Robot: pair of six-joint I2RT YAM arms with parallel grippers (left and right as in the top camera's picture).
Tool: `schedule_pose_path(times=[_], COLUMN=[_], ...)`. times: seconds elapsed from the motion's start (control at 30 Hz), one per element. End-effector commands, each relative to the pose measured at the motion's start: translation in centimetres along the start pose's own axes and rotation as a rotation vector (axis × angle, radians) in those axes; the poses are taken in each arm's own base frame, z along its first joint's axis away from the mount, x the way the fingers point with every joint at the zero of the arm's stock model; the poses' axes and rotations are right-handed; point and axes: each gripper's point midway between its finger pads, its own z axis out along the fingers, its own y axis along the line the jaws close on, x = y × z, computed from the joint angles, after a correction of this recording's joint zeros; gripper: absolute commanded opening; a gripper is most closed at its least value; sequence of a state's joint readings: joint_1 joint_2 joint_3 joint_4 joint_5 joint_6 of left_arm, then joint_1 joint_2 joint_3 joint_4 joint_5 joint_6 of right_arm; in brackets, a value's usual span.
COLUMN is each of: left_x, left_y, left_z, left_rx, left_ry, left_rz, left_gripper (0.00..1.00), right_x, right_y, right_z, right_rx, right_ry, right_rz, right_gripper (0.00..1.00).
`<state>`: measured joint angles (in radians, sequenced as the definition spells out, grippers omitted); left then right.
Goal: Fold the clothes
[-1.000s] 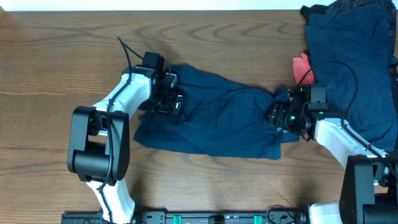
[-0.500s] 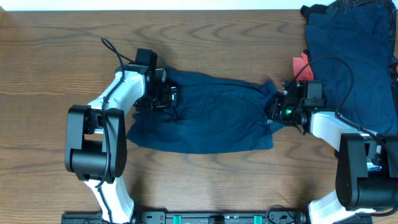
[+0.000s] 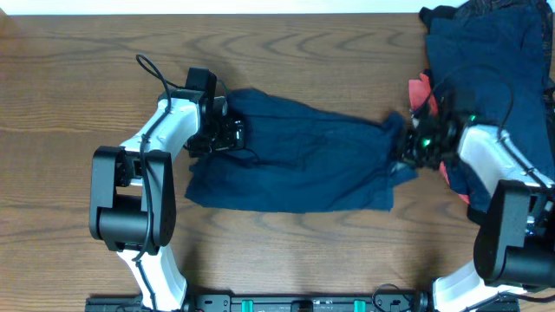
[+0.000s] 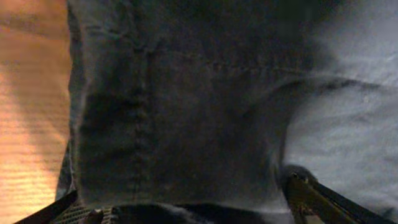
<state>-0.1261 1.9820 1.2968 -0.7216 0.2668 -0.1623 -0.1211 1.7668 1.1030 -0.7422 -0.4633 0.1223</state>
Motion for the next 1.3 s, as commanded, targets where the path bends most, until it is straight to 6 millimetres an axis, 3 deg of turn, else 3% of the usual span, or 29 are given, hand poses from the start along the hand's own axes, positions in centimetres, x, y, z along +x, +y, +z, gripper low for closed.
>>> schedule_pose_path(times=[0.0, 0.2, 0.43, 0.57, 0.77, 1.0, 1.13, 1.27], left_x=[1.8, 1.2, 1.1, 1.1, 0.7, 0.6, 0.6, 0.8], left_y=[1.2, 0.7, 0.7, 0.7, 0.6, 0.6, 0.6, 0.6], left_z=[1.1, -0.2, -0.2, -0.2, -0.2, -0.2, -0.2, -0.2], left_rx=[-0.030, -0.019, -0.019, -0.019, -0.015, -0.014, -0.014, -0.015], left_ry=[0.068, 0.023, 0.020, 0.021, 0.005, 0.000, 0.001, 0.007], left_rz=[-0.052, -0.040, -0.039, -0.039, -0.036, -0.034, -0.034, -0.036], left_gripper=[0.90, 0.90, 0.90, 0.90, 0.90, 0.90, 0.90, 0.90], right_x=[-3.6, -4.8, -3.8, -3.0, -1.5, -1.6, -2.0, -3.0], right_y=[0.2, 3.3, 8.7, 9.4, 11.8, 13.5, 13.4, 12.8], right_z=[-3.5, -5.9, -3.6, -2.5, -1.4, -0.9, -1.6, -4.5], right_rx=[0.046, 0.037, 0.051, 0.156, 0.156, 0.152, 0.153, 0.171], right_ry=[-0.075, -0.083, -0.066, -0.067, -0.048, -0.081, -0.087, -0.089], right_rz=[-0.132, -0.188, -0.262, -0.224, -0.274, -0.256, -0.228, -0.206], right_gripper=[0.01, 0.01, 0.01, 0.01, 0.01, 0.01, 0.01, 0.01])
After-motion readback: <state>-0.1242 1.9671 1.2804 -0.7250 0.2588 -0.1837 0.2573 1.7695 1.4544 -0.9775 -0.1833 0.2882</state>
